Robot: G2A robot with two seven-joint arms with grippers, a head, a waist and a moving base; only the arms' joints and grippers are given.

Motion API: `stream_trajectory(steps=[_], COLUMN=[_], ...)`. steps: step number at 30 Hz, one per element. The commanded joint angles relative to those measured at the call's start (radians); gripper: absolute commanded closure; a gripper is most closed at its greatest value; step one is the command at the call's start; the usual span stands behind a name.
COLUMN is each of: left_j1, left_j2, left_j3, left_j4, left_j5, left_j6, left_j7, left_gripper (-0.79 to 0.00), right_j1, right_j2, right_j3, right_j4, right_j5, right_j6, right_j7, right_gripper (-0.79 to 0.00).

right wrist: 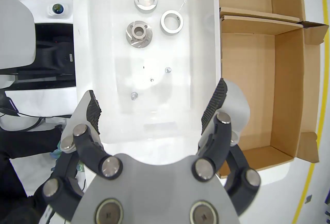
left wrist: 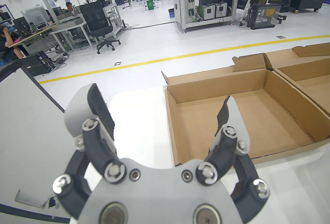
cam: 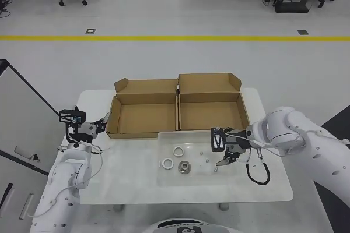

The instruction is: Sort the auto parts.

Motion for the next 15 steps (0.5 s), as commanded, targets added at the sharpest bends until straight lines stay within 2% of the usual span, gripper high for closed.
stream_trajectory(steps=[1,7,15], left_j1=[0.0,0.0,0.0], left_j2=[0.0,0.0,0.0], left_j3=[0.0,0.0,0.0], left_j4=[0.0,0.0,0.0], left_j5=[0.0,0.0,0.0], left_j6=[0.0,0.0,0.0], left_j7=[0.0,0.0,0.0], left_gripper=[-0.785,-0.785,-0.785], right_j1=[0.017,0.044,0.044], right_j2=[0.003,0.007,0.007], right_j3=[-0.025,-0.089,-0.09], right_j4=[0.005,0.017,0.019], right_j5=[0.02,0.021,0.023], right_j6=[0.002,0.005,0.005], right_j7=[0.002,0.005,0.005], right_gripper=[-0.785,-0.785,-0.785])
